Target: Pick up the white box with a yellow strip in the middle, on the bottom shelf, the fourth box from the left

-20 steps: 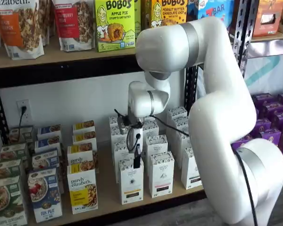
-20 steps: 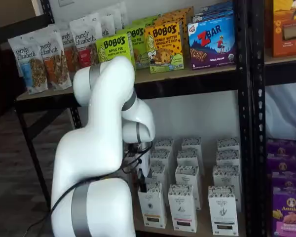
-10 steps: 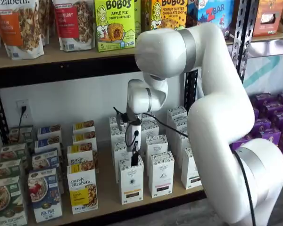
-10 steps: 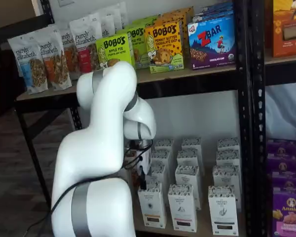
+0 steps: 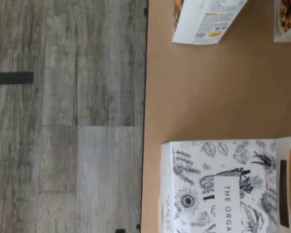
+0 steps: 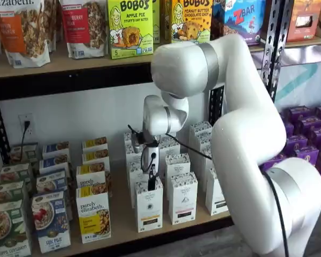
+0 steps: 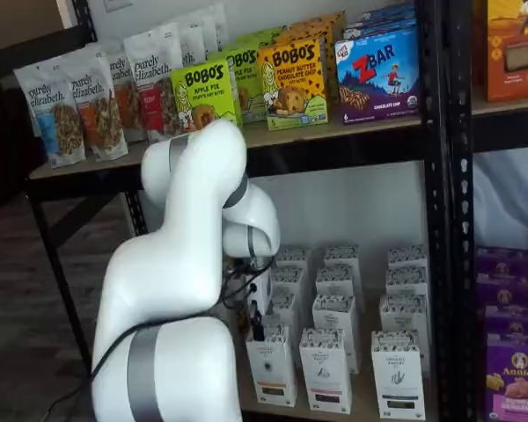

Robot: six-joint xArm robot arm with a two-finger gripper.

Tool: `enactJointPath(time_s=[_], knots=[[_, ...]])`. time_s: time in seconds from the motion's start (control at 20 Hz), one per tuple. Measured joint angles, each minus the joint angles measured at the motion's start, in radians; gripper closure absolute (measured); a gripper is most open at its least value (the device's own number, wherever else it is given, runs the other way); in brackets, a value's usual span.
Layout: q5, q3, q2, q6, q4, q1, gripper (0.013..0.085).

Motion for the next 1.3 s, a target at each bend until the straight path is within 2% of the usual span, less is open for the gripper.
enactJointPath(time_s=[0.25, 0.5, 0.95, 1.3], knots=[[0.001, -0.057, 0.055, -0.002, -0.010, -0.011, 0.0130], [0.001, -0.092, 0.090, -0.015, 0.000, -0.014, 0.0130], [0.009, -0.140, 0.137, 0.003, -0.018, -0.012, 0.0130], [-0.015, -0.145, 0.158, 0.022, -0.037, -0.008, 0.0130]])
